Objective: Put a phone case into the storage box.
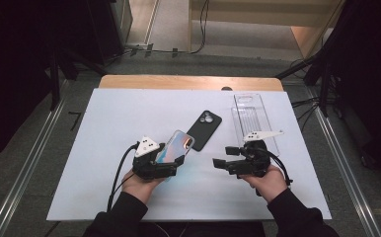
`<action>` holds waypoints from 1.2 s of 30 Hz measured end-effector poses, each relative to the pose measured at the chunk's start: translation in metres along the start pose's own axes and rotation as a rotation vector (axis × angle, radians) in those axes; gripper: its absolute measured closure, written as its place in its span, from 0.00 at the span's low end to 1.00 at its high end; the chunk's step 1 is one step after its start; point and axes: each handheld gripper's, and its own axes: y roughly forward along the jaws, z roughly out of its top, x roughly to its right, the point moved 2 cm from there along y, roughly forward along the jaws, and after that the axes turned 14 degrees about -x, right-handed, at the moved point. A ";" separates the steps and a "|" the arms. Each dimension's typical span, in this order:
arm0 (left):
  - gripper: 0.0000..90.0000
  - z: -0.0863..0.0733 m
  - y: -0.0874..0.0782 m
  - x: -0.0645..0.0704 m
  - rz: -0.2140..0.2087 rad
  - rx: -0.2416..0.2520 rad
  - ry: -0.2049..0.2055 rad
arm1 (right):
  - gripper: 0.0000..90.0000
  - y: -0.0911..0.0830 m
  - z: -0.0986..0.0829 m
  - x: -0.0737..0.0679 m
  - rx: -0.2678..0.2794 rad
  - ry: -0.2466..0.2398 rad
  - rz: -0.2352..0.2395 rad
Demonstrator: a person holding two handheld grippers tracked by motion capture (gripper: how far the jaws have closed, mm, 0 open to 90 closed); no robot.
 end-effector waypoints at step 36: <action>0.19 -0.016 0.014 0.023 0.073 0.170 0.052 | 0.30 0.030 0.051 -0.014 0.049 0.089 0.056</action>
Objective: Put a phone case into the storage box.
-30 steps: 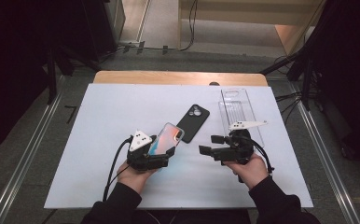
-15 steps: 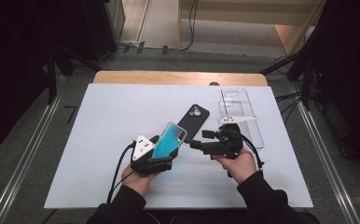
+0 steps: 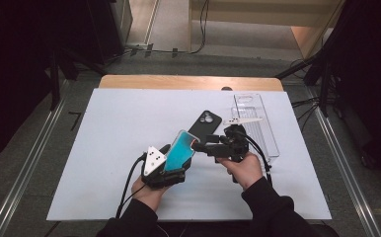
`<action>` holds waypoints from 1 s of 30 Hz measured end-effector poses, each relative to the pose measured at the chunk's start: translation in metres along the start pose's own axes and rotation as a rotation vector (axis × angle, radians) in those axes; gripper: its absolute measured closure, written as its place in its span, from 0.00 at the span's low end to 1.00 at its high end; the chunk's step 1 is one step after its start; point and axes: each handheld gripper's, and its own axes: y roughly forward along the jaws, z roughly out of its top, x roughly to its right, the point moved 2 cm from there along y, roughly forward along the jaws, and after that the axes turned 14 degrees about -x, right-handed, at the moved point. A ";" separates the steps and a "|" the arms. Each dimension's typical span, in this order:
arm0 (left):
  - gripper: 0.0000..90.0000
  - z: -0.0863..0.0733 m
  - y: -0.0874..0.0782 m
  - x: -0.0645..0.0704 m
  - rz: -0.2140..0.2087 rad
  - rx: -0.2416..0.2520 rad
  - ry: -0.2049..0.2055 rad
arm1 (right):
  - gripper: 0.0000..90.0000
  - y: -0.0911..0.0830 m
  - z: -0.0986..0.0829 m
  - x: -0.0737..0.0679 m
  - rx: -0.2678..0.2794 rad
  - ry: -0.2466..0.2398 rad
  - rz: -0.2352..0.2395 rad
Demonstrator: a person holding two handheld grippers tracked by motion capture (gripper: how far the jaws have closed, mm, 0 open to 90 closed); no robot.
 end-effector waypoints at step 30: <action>0.19 0.007 -0.004 0.009 -0.041 0.036 -0.001 | 0.85 0.010 0.007 -0.001 -0.054 0.186 0.188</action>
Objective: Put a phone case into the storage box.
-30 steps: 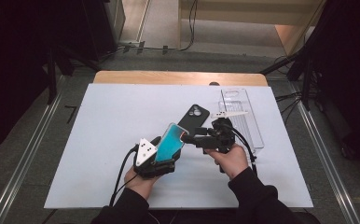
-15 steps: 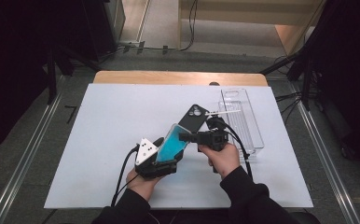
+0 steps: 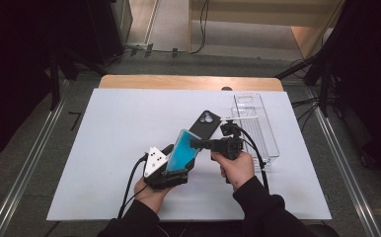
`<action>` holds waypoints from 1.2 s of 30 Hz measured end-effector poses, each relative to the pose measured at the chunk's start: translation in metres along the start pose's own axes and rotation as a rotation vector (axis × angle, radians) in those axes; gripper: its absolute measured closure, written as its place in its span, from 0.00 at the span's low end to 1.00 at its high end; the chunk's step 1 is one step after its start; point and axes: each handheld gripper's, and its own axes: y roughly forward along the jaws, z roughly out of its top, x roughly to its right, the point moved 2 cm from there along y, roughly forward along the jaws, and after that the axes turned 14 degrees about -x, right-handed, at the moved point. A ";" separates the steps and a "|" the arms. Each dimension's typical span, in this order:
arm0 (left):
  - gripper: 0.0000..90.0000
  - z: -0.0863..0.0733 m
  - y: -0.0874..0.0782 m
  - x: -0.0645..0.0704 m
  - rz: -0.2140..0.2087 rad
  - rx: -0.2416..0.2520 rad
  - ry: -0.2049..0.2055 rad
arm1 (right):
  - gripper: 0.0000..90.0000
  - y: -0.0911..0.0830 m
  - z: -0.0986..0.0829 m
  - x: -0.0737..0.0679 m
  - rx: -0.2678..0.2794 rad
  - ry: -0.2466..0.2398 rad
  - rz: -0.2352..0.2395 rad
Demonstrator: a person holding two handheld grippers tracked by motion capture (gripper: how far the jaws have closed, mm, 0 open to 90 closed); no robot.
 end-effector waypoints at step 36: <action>0.18 0.020 -0.006 -0.019 -0.161 -0.308 -0.059 | 0.86 -0.016 -0.006 -0.012 0.014 -0.296 -0.277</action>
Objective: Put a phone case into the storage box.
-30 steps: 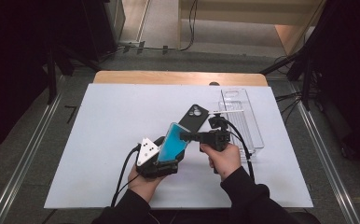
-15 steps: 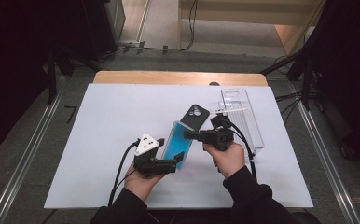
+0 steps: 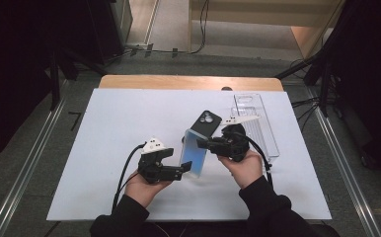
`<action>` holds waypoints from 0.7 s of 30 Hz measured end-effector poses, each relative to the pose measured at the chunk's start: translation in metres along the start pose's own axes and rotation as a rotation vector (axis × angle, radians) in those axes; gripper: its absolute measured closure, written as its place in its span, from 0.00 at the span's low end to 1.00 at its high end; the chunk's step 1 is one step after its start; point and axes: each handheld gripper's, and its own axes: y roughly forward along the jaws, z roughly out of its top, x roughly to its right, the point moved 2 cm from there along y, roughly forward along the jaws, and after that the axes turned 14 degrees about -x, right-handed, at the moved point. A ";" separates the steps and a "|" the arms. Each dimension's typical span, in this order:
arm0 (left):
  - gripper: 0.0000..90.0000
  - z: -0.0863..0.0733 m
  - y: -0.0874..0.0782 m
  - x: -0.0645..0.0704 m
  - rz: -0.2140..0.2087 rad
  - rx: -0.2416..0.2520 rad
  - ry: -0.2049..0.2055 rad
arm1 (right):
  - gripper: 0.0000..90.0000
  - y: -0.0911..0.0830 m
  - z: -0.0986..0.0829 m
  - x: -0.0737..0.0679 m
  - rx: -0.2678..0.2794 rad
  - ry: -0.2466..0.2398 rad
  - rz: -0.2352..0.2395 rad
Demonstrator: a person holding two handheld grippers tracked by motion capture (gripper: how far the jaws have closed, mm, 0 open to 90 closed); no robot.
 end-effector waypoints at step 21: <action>0.27 0.019 -0.025 -0.006 -0.117 -0.108 0.129 | 0.86 -0.018 0.000 0.009 -0.084 -0.210 0.071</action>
